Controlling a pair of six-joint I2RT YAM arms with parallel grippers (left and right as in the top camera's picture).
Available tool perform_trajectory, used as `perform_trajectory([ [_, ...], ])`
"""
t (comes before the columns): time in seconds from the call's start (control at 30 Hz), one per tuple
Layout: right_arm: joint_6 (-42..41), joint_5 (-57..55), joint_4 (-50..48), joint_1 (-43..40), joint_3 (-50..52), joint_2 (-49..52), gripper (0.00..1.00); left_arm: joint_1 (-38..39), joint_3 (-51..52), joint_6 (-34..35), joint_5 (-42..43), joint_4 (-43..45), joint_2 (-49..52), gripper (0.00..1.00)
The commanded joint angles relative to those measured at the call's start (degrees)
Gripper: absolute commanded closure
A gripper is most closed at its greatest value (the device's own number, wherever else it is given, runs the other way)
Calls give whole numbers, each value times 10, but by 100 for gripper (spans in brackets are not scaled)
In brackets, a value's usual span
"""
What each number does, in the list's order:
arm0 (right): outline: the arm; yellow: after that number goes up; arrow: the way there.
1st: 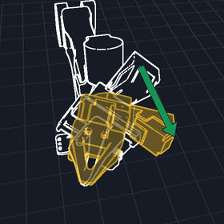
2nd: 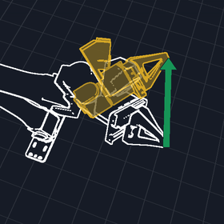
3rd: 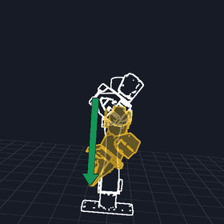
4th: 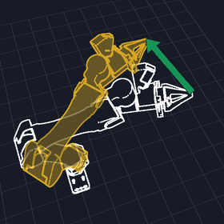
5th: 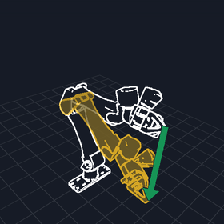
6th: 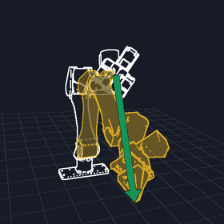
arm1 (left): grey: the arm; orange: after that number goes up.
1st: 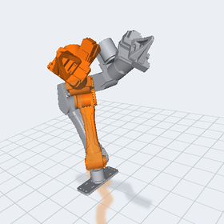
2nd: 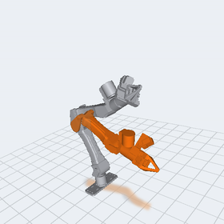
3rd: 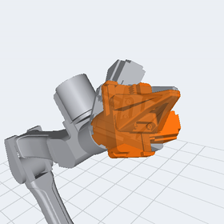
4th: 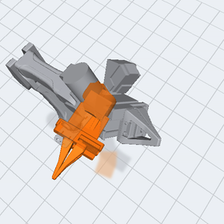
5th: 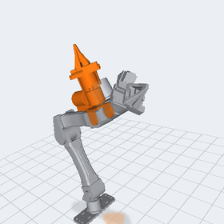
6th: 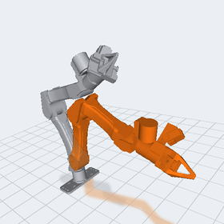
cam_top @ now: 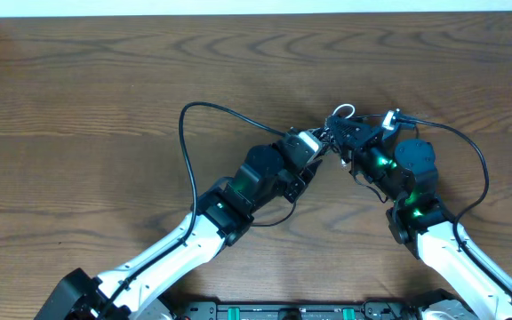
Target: Untangle cables
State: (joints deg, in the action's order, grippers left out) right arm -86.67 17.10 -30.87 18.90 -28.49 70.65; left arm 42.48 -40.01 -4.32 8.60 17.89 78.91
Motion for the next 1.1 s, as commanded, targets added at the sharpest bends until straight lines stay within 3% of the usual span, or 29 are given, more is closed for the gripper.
perform_trajectory([
  [0.0,8,5,-7,3,-6,-1,98,1,-12,-2,-3,5,3,52],
  [0.77,8,19,-16,3,-6,-1,98,1,-12,-2,-3,5,5,58],
  [0.9,8,19,-16,3,-6,-1,99,1,-12,-2,-3,5,5,62],
  [1.07,8,21,-16,3,-6,-1,99,1,-12,-2,-3,5,5,85],
])
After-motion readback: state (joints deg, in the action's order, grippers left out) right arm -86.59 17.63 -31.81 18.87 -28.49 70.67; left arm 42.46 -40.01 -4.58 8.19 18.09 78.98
